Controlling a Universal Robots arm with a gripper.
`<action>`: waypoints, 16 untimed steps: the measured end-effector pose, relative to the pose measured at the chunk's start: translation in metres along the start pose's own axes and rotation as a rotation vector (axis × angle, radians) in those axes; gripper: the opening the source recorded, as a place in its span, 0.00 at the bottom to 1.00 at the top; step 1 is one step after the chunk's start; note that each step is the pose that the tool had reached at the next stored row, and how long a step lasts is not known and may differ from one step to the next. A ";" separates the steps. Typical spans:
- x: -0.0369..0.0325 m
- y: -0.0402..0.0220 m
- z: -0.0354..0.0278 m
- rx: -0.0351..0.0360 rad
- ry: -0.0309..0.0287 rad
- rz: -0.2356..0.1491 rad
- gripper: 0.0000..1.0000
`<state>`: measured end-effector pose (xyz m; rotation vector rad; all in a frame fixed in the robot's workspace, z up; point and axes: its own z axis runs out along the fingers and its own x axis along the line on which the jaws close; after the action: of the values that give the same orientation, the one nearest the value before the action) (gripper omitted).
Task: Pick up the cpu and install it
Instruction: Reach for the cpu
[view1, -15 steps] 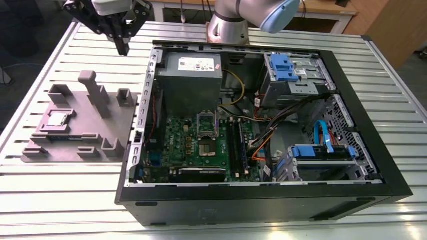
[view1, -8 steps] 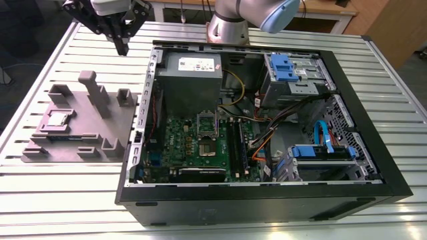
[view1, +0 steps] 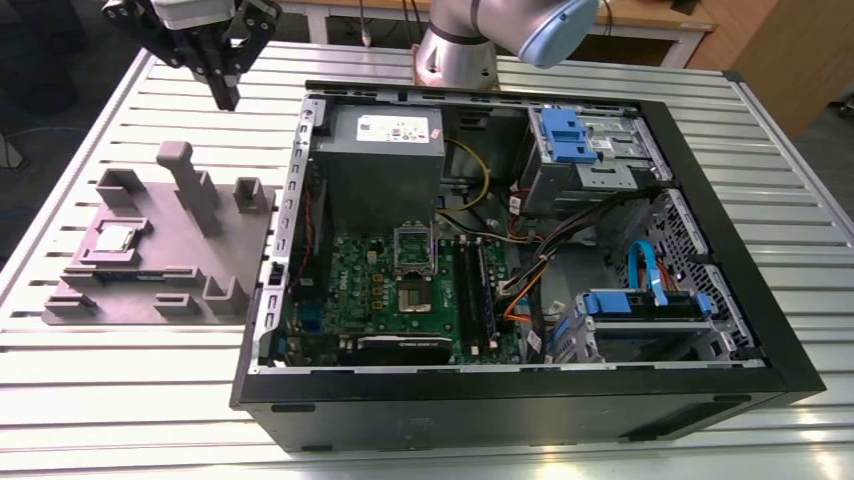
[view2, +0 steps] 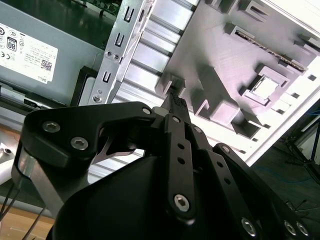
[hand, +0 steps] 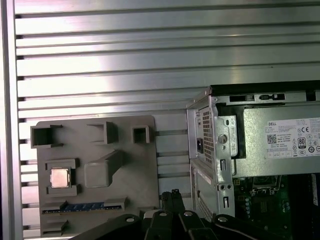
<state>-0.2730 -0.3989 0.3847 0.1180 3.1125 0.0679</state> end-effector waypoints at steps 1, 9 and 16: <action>0.0002 0.0000 0.0000 0.0000 0.0000 0.000 0.11; 0.0029 -0.0002 -0.0001 0.0000 0.0000 0.000 0.11; 0.0045 -0.0003 -0.0001 0.0000 0.0001 0.000 0.11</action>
<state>-0.2775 -0.3989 0.3847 0.1180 3.1125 0.0679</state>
